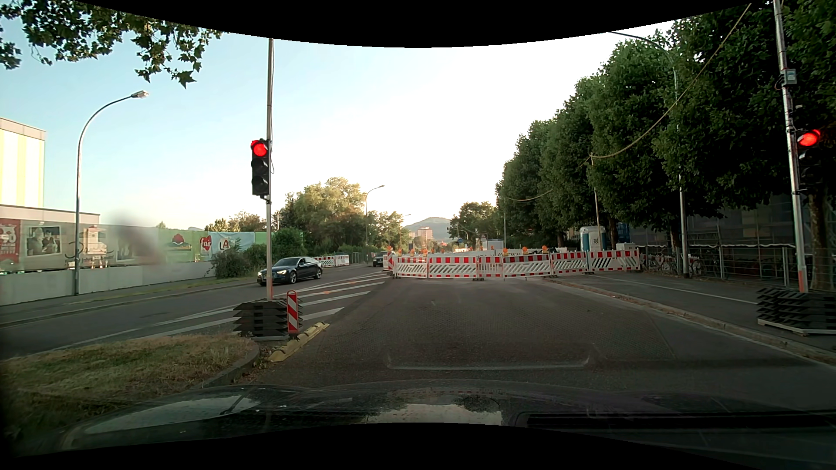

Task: Follow the waypoints while adhering to traffic rules and regulations

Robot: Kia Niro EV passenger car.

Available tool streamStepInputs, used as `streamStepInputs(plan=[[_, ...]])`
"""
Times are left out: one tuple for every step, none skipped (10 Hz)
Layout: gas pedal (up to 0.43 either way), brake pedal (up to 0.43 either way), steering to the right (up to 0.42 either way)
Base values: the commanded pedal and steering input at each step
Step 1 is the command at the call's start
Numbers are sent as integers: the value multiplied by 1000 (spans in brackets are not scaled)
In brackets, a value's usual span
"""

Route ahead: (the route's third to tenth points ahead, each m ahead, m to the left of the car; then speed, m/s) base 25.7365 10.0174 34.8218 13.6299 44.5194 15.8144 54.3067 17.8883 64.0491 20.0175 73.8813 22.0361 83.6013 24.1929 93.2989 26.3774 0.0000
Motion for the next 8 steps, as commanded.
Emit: streamStepInputs(plan=[[0,232,-3],[0,232,-3],[0,232,-3],[0,232,-3],[0,232,-3],[0,232,-3],[0,232,-3],[0,232,-3]])
